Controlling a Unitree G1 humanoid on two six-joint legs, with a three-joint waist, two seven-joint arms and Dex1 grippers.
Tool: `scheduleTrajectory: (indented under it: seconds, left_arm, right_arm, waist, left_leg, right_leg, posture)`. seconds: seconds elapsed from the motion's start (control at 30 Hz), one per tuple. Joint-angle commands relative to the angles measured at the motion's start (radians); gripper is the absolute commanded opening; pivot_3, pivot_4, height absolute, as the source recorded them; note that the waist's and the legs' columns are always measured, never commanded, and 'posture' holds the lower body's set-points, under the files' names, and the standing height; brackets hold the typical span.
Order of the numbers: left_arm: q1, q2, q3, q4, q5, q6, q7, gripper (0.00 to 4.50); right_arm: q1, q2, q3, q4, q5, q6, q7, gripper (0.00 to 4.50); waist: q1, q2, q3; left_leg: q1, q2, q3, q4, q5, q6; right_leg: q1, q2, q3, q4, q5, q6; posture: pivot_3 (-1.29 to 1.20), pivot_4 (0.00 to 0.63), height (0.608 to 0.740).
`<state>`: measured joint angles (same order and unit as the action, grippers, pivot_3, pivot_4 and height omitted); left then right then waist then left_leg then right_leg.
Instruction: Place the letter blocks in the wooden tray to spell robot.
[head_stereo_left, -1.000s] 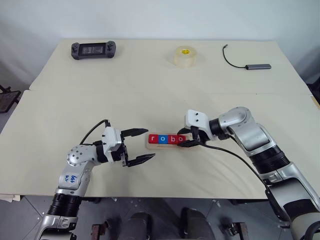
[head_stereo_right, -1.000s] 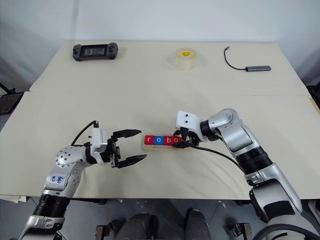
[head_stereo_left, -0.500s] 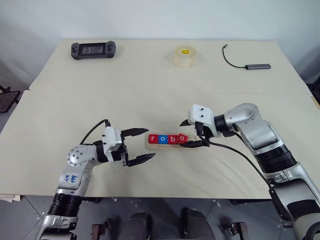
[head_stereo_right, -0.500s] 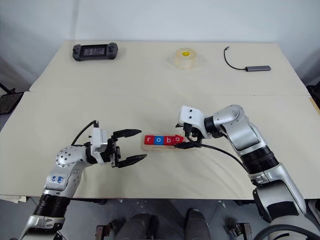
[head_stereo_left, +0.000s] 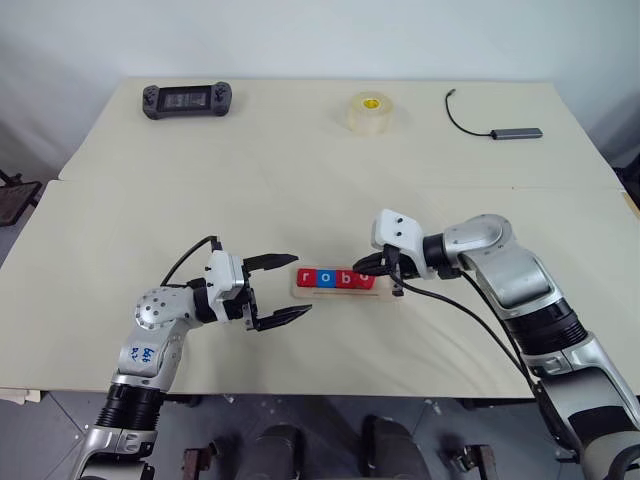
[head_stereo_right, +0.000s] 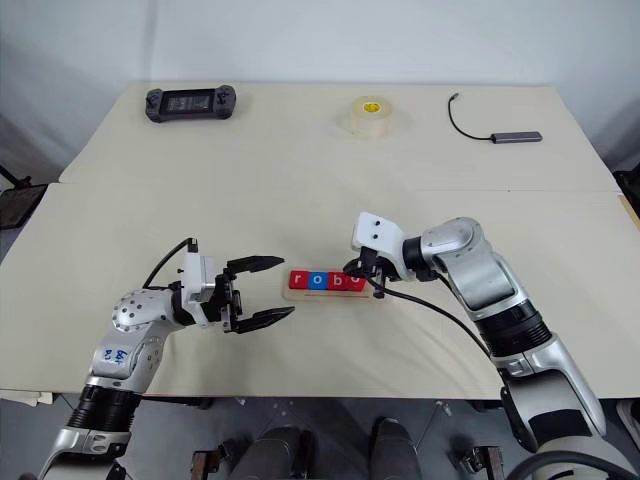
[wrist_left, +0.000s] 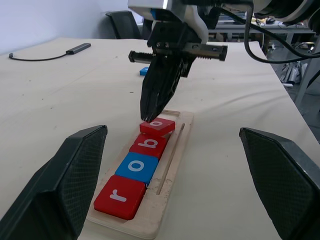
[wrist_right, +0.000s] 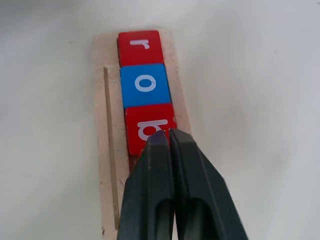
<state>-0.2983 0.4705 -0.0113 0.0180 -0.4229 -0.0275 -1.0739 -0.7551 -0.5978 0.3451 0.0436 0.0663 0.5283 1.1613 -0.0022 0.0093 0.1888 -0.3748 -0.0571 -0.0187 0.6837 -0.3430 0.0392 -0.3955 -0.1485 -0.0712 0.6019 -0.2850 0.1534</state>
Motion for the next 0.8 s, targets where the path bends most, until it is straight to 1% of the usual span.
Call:
scheduleTrajectory:
  seconds: [0.03,0.17,0.37,0.63,0.8]
  left_arm:
    - [-0.005,-0.003,0.002,-0.016,-0.004,-0.003,-0.001,4.50]
    - [-0.003,-0.002,0.003,-0.018,-0.005,-0.001,0.000,4.50]
    - [-0.003,0.000,0.004,-0.020,-0.006,0.002,-0.003,4.50]
    - [0.002,0.002,0.004,-0.023,-0.008,0.005,-0.006,4.50]
    - [-0.006,-0.004,-0.001,-0.014,-0.005,0.004,-0.008,4.50]
  right_arm:
    - [0.014,-0.007,0.005,-0.025,-0.001,0.009,0.003,0.02]
    - [0.031,-0.021,0.006,-0.040,-0.001,0.010,0.020,0.02]
    - [0.023,-0.017,-0.046,-0.074,0.054,0.018,0.031,0.02]
    - [0.062,-0.122,-0.076,-0.096,0.042,0.036,0.012,0.02]
    - [0.078,-0.140,-0.059,-0.070,0.012,0.024,-0.016,0.02]
  waist:
    - [0.000,0.000,0.000]
    - [0.000,0.000,0.000]
    - [0.000,0.000,0.000]
    - [0.004,0.000,0.000]
    - [-0.001,0.000,0.000]
  left_leg:
    - [0.000,0.000,0.000,0.000,0.000,0.000]
    - [0.000,0.000,0.000,0.000,0.000,0.000]
    - [0.000,0.000,0.000,0.000,0.000,0.000]
    - [0.000,-0.001,0.000,0.000,0.000,0.000]
    - [0.000,0.000,0.001,0.000,0.000,0.000]
  right_leg:
    - [0.000,0.000,0.000,0.000,0.000,0.000]
    - [0.000,0.000,0.000,0.000,0.000,0.000]
    - [0.000,0.000,0.000,0.000,0.000,0.000]
    - [0.000,0.000,0.000,0.000,0.000,0.000]
    - [0.000,0.000,0.000,0.000,0.000,0.000]
  posture:
    - [0.00,0.150,0.740]
    - [0.00,0.150,0.740]
    - [0.00,0.150,0.740]
    - [0.00,0.150,0.740]
    - [0.00,0.150,0.740]
